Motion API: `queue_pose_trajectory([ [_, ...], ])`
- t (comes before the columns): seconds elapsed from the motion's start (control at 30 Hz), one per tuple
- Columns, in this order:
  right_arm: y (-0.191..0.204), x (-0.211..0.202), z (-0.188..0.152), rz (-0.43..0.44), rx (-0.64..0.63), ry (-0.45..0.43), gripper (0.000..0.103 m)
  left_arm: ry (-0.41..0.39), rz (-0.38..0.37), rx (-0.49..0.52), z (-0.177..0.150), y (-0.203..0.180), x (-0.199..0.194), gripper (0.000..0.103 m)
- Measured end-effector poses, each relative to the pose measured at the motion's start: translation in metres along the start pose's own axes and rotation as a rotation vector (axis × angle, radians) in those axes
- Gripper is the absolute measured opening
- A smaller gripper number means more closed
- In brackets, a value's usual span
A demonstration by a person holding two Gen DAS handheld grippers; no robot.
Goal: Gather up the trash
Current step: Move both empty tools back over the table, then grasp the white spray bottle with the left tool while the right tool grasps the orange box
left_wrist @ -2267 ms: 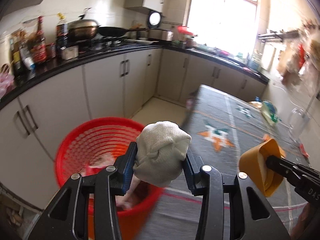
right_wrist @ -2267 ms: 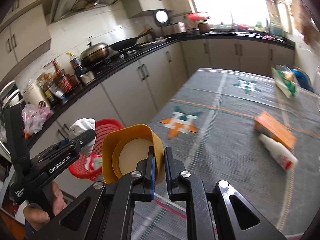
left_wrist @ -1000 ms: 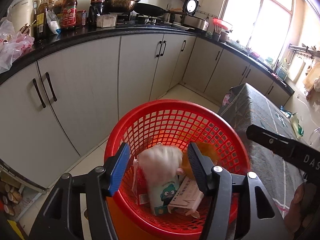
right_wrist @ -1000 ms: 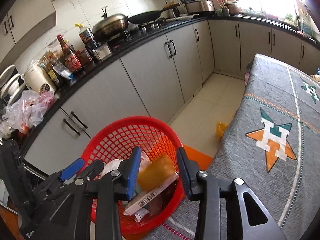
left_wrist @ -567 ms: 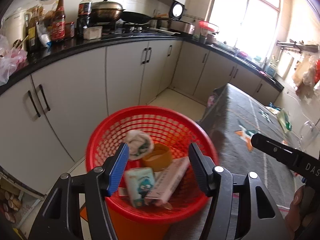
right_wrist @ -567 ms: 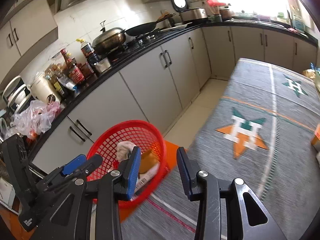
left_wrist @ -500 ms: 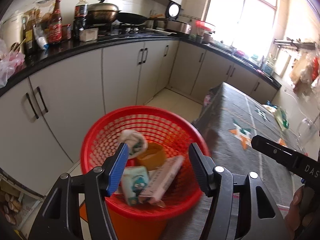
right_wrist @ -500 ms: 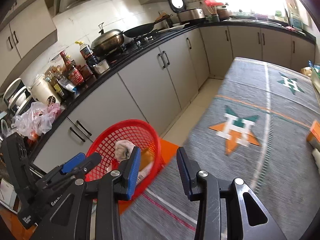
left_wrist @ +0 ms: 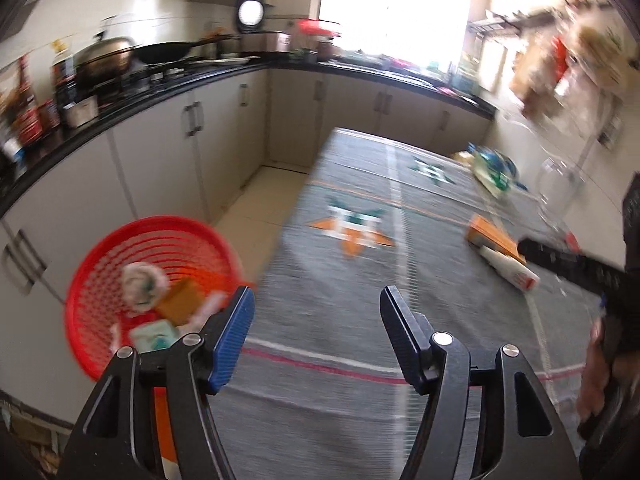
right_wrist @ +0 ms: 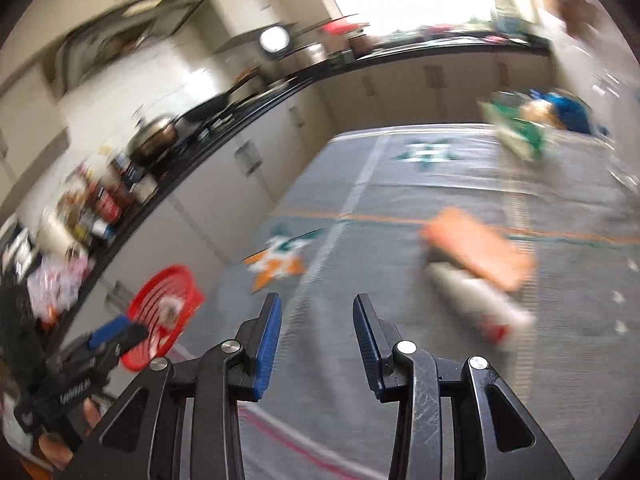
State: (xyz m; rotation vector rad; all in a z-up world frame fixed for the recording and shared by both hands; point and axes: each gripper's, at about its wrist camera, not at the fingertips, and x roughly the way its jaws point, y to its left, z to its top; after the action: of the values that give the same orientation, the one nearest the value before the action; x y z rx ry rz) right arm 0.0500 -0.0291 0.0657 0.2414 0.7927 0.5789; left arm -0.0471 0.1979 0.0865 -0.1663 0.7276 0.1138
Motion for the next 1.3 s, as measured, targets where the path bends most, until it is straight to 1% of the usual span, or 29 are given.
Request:
queue_pose_trajectory([
  [0.1,-0.047,-0.017,0.009,-0.054,0.083,-0.035,0.041,0.036,-0.054,0.047,0.001,-0.034,0.007,0.065],
  [0.2,-0.085,-0.021,0.013,-0.094,0.145,-0.023,0.041,0.086,-0.121,0.092,0.004,-0.073,0.018,0.065],
  [0.27,-0.104,-0.018,0.011,-0.090,0.182,-0.013,0.041,0.109,-0.147,0.116,0.008,-0.096,0.028,0.065],
  [0.37,-0.126,-0.010,0.004,-0.061,0.251,0.018,0.041,0.138,-0.160,0.134,0.015,-0.123,0.045,0.065],
  [0.43,-0.128,-0.007,0.002,-0.023,0.261,0.032,0.040,0.159,-0.176,0.126,0.020,-0.133,0.055,0.066],
  [0.53,-0.132,0.000,-0.004,-0.015,0.281,0.049,0.040,0.211,-0.209,0.085,0.028,-0.144,0.077,0.067],
  [0.6,-0.134,0.006,-0.007,0.026,0.307,0.075,0.040,0.238,-0.219,0.062,0.032,-0.147,0.090,0.067],
  [0.67,-0.133,0.011,-0.011,0.120,0.337,0.113,0.040,0.246,-0.220,0.046,0.037,-0.147,0.099,0.067],
  [0.73,-0.135,0.014,-0.014,0.265,0.406,0.148,0.040,0.248,-0.218,0.025,0.041,-0.147,0.105,0.067],
  [0.77,-0.137,0.013,-0.015,0.327,0.447,0.150,0.040,0.249,-0.219,0.019,0.043,-0.148,0.108,0.067],
  [0.8,-0.140,0.009,-0.014,0.328,0.461,0.135,0.040,0.252,-0.219,0.014,0.045,-0.149,0.112,0.067],
  [0.87,-0.145,-0.005,-0.010,0.199,0.439,0.072,0.040,0.255,-0.217,0.027,0.046,-0.155,0.119,0.067],
  [0.93,-0.151,-0.016,-0.008,0.123,0.447,0.017,0.041,0.271,-0.217,0.070,0.043,-0.167,0.128,0.067],
  [1.0,-0.160,-0.023,-0.008,0.093,0.481,-0.019,0.042,0.274,-0.192,0.127,0.036,-0.182,0.136,0.067],
  [1.07,-0.166,-0.025,-0.010,0.069,0.500,-0.032,0.042,0.263,-0.122,0.185,0.030,-0.192,0.143,0.066],
  [1.13,-0.170,-0.026,-0.009,0.062,0.496,-0.029,0.042,0.263,-0.111,0.213,0.027,-0.194,0.150,0.057],
  [1.2,-0.170,-0.024,-0.009,0.058,0.488,-0.026,0.042,0.271,-0.119,0.226,0.023,-0.194,0.156,0.035],
  [1.23,-0.169,-0.024,-0.007,0.059,0.476,-0.027,0.042,0.265,-0.115,0.231,0.022,-0.193,0.158,0.030],
  [1.27,-0.166,-0.023,-0.004,0.051,0.461,-0.034,0.042,0.240,-0.095,0.249,0.021,-0.192,0.158,0.029],
  [1.3,-0.165,-0.023,-0.002,0.037,0.442,-0.044,0.042,0.234,-0.090,0.257,0.021,-0.190,0.159,0.029],
])
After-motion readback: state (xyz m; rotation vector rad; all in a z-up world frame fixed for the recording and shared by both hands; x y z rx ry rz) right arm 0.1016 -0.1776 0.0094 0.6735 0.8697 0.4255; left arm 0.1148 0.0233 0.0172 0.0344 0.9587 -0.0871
